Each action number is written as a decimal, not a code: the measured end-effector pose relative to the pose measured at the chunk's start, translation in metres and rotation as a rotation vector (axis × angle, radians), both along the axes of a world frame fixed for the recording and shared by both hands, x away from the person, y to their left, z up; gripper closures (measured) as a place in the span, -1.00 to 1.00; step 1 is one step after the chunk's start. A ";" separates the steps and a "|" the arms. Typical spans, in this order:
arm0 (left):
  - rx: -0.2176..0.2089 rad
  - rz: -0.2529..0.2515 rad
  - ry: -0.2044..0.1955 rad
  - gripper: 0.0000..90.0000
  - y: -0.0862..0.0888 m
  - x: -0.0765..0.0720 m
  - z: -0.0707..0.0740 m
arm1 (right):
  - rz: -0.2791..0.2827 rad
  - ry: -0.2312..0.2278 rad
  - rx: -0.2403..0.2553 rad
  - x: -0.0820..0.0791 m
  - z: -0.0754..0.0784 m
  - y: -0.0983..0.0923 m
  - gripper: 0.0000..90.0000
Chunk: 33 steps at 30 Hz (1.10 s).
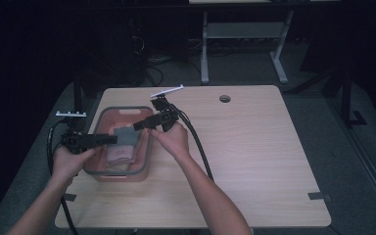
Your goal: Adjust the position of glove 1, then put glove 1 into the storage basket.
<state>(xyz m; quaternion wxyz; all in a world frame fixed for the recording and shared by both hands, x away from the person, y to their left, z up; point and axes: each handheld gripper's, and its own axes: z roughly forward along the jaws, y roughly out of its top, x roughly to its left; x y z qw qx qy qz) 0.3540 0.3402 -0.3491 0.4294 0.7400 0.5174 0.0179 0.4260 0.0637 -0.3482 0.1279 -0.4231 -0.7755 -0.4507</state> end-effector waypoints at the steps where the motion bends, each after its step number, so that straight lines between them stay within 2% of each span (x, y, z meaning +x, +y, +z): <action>1: -0.005 0.001 -0.002 -0.02 -0.001 0.000 0.000 | -0.005 0.004 0.009 0.000 0.000 -0.002 0.01; 3: -0.013 -0.011 0.000 -0.03 -0.004 -0.001 0.002 | -0.012 0.003 0.026 0.001 -0.002 -0.008 0.02; 8: -0.013 -0.025 -0.010 -0.06 -0.010 -0.001 0.004 | -0.025 0.001 0.028 -0.001 -0.002 -0.016 0.01; 20: -0.010 -0.068 -0.018 -0.09 -0.032 -0.001 0.007 | -0.068 -0.013 0.024 -0.010 0.005 -0.051 0.00; 27: -0.017 -0.099 -0.020 -0.10 -0.049 0.002 0.009 | -0.107 0.004 0.031 -0.014 0.004 -0.077 -0.01; 33: -0.020 -0.119 -0.019 -0.12 -0.058 0.003 0.008 | -0.123 0.010 0.027 -0.016 0.000 -0.089 -0.03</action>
